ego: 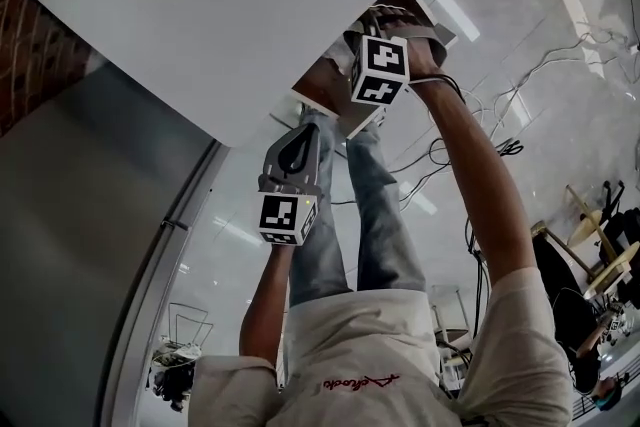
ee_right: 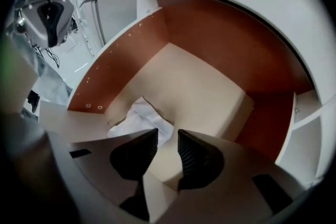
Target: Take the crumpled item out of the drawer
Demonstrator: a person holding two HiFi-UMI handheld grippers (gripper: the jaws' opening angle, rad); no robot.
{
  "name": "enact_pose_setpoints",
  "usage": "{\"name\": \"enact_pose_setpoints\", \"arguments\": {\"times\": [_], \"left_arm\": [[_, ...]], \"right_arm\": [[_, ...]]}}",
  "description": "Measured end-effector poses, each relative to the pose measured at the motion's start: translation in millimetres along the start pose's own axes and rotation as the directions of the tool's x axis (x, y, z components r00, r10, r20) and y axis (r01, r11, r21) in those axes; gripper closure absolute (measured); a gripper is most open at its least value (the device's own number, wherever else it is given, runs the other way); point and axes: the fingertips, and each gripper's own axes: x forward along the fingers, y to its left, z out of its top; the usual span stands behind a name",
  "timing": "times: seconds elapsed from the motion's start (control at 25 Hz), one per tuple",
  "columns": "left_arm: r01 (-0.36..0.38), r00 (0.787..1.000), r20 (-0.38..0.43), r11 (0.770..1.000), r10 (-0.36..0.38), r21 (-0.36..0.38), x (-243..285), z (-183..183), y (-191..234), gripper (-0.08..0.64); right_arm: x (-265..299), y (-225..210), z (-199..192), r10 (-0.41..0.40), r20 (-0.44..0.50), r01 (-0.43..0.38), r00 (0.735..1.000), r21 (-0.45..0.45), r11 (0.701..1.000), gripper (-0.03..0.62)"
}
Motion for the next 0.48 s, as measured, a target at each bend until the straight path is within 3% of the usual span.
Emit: {"name": "enact_pose_setpoints", "arguments": {"times": [0.16,0.48], "left_arm": [[0.000,1.000,-0.003,1.000,0.000,-0.001,-1,2,0,0.551],[-0.003,1.000,-0.006,1.000,0.003,-0.007,2,3,5,0.551]], "right_arm": [[13,-6,3,0.003,-0.022,-0.003,1.000,0.001,1.000,0.491],[34,-9,-12,0.042,-0.081,-0.034,0.996,0.091,0.995,0.492]]}}
